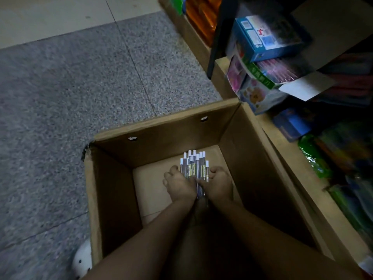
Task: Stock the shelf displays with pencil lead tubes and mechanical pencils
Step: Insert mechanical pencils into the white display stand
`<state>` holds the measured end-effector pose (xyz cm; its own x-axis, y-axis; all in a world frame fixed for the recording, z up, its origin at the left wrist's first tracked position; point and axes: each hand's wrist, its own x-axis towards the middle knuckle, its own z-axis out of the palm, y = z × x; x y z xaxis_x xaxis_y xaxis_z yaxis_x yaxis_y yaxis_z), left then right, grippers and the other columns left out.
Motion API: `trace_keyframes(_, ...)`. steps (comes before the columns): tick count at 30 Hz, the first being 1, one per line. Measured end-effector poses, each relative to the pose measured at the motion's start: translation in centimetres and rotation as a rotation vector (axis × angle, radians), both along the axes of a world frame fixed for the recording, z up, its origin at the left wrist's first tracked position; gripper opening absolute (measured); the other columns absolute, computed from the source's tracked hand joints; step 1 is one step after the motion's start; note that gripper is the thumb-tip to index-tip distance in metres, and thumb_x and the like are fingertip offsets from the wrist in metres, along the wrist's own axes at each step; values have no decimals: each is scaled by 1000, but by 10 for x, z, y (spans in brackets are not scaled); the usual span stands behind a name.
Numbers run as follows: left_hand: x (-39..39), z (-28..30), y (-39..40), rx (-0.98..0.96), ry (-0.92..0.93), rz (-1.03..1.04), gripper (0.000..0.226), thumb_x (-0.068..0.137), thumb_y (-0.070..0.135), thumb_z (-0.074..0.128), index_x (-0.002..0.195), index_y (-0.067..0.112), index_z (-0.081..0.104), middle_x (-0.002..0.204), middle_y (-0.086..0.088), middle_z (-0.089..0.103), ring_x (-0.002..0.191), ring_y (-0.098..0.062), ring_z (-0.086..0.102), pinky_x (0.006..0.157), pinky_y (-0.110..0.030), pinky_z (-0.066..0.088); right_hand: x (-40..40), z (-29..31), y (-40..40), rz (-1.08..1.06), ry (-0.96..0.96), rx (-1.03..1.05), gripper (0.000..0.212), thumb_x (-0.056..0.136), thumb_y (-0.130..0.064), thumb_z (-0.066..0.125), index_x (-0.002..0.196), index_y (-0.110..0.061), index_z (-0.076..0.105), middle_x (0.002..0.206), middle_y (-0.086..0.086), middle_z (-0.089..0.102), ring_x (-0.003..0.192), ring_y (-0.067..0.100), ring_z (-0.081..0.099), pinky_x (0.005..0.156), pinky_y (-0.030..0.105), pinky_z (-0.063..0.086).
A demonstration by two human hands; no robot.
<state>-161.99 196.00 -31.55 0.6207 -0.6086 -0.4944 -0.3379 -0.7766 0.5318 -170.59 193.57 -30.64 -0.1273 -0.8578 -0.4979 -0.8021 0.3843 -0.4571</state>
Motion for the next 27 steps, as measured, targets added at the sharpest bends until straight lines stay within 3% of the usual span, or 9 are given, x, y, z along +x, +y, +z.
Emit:
trace_keyframes(4, -9, 0, -5, -1, 31, -37, 37, 92, 14, 58, 127, 7, 48, 131, -17, 43, 125, -32, 35, 102, -33, 30, 0, -2, 1, -24, -71, 2, 48, 74, -39, 81, 111, -13, 62, 109, 8, 68, 102, 25, 63, 86, 39, 52)
trace_keyframes(7, -16, 2, -8, 5, 40, -36, 36, 91, 9, 54, 127, 4, 48, 132, -17, 41, 124, -33, 34, 106, -36, 33, 2, -4, 2, -30, -122, -20, 40, 76, -35, 80, 103, -9, 65, 102, 10, 70, 97, 27, 66, 84, 40, 52)
trace_keyframes(11, -15, 3, -8, -38, 74, 10, 36, 90, 4, 54, 124, 3, 47, 131, -17, 45, 123, -33, 39, 99, -34, 33, 4, -8, 2, -92, -267, -1, 31, 80, -17, 78, 107, -4, 68, 101, 14, 73, 94, 28, 69, 86, 39, 54)
trace_keyframes(18, -8, -2, -12, -71, 185, -48, 28, 95, 11, 53, 121, 2, 53, 124, -20, 50, 119, -35, 48, 99, -38, 41, 5, -8, 3, -72, -282, 26, 28, 90, -26, 67, 107, -4, 68, 105, 13, 71, 98, 27, 66, 88, 37, 52)
trace_keyframes(21, -8, -4, -8, -114, 216, -57, 25, 97, 11, 49, 119, 1, 52, 121, -19, 55, 115, -33, 52, 98, -41, 43, 0, -4, 3, -94, -261, 40, 24, 91, -20, 63, 110, -5, 66, 107, 13, 70, 101, 27, 65, 89, 34, 51)
trace_keyframes(25, -4, -2, -1, -103, 290, -61, 20, 99, 13, 44, 117, 4, 48, 109, -18, 62, 99, -31, 59, 78, -30, 43, -17, 5, 11, -160, -272, 63, 15, 90, -12, 63, 104, -6, 67, 100, 10, 72, 92, 23, 66, 72, 23, 46)
trace_keyframes(27, -2, 3, 3, -95, 330, -59, 19, 99, 13, 42, 117, 6, 46, 106, -18, 63, 97, -31, 60, 80, -33, 45, -26, 13, 15, -190, -303, 81, 7, 90, -12, 65, 95, -8, 67, 96, 9, 72, 77, 17, 64, 65, 21, 46)
